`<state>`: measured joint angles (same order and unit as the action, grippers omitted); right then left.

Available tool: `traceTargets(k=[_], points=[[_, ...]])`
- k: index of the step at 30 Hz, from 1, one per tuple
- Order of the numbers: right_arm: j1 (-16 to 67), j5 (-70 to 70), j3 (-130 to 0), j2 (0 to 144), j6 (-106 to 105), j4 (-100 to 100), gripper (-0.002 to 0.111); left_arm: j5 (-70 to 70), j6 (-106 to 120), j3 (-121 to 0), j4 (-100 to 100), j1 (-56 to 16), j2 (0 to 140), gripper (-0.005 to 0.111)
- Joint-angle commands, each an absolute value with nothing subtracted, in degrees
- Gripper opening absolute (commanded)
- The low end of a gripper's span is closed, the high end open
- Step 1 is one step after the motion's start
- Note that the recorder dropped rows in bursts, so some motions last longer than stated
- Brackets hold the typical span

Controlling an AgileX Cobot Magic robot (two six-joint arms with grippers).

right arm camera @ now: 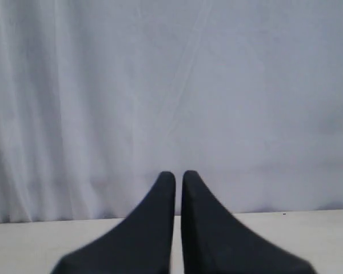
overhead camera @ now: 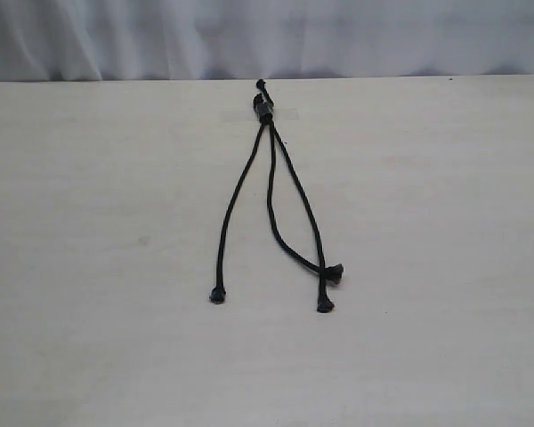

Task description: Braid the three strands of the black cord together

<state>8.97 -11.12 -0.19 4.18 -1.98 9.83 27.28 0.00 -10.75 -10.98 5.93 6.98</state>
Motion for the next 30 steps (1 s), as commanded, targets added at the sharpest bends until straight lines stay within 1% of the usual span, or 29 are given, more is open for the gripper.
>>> traceTargets(k=[1, 7, 10, 14, 17, 20, 23, 26, 30], points=[[8.85, -13.81, 0.0, 3.81, -1.62, 10.02, 0.004, 26.49, 0.0, -10.49, -11.0, 5.98, 6.87, 0.002], [8.85, -13.59, 0.0, 3.81, -3.19, 10.02, 0.004, 26.02, 0.0, -10.49, -11.42, 5.98, 6.87, 0.002], [8.85, -10.92, -2.25, 4.79, -3.19, 10.02, 0.004, 21.51, 0.0, -10.49, -19.96, 5.98, 6.87, 0.002], [8.85, 3.22, -11.05, 11.36, -3.36, 10.02, 0.004, 16.7, 0.0, -10.49, -33.69, 5.98, 6.87, 0.002], [8.85, 15.65, -18.2, 19.78, -3.36, 10.02, 0.004, 12.62, 0.0, -10.49, -33.36, 5.98, 6.87, 0.002], [8.85, 23.2, -23.72, 27.96, -3.36, 10.02, 0.004, 7.37, 0.0, -10.49, -33.36, 5.98, 6.87, 0.002], [8.85, 21.36, -24.56, 34.6, -1.3, 10.46, 0.004, 5.4, 0.0, -10.49, -33.36, 5.98, 6.87, 0.002], [8.85, 18.13, -23.99, 41.46, 3.6, 16.75, 0.004, 4.09, 0.0, -10.49, -33.36, 5.98, 6.87, 0.002], [8.85, 19.37, -25.08, 51.27, -3.61, 22.54, 0.004, 2.9, 0.0, -11.01, -33.69, 5.98, 7.04, 0.002]])
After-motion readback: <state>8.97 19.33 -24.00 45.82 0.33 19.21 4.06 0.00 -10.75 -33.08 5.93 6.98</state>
